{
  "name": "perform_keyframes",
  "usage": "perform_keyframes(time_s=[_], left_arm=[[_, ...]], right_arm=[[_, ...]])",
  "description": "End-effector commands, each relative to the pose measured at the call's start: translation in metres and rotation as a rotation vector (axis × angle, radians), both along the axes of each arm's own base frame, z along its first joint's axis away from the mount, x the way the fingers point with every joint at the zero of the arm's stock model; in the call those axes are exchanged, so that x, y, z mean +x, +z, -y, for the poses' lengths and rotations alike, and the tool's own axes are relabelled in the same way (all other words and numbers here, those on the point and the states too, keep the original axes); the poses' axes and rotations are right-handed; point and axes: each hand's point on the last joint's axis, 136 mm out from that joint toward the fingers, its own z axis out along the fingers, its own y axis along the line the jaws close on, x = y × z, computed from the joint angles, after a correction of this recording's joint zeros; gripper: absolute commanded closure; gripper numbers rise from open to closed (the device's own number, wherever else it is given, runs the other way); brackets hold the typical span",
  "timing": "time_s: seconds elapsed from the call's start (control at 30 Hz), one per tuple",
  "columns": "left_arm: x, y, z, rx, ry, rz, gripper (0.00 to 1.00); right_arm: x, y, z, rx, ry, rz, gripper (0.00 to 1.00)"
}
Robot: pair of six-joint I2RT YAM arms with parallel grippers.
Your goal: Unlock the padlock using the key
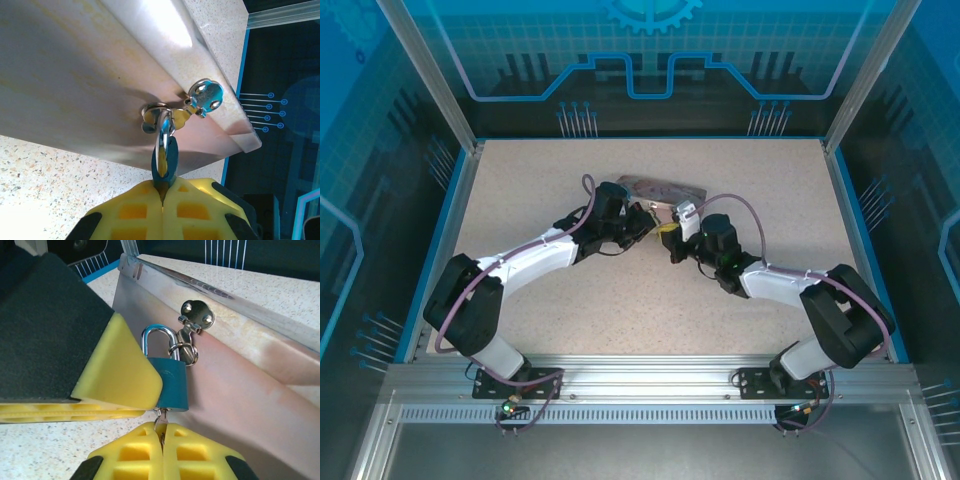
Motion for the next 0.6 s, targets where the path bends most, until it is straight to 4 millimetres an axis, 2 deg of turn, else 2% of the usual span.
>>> perform_keyframes(time_s=[0.0, 0.1, 0.37, 0.5, 0.57], left_arm=[[0.010, 0.006, -0.003, 0.006, 0.025, 0.064, 1.00], [0.010, 0.000, -0.006, 0.030, 0.029, 0.061, 1.00], [0.010, -0.018, -0.019, 0.129, 0.036, 0.064, 1.00], [0.006, -0.032, -0.027, 0.169, 0.033, 0.058, 1.00], [0.003, -0.040, -0.029, 0.197, 0.020, 0.051, 1.00]], right_arm=[[-0.009, -0.001, -0.003, 0.079, 0.037, -0.082, 1.00], [-0.013, -0.007, -0.004, 0.061, 0.055, -0.106, 1.00], [-0.027, -0.030, 0.022, -0.048, 0.006, -0.125, 0.59], [-0.036, -0.030, 0.039, -0.067, -0.036, -0.130, 0.47], [-0.036, -0.023, 0.045, -0.065, -0.058, -0.132, 0.43]])
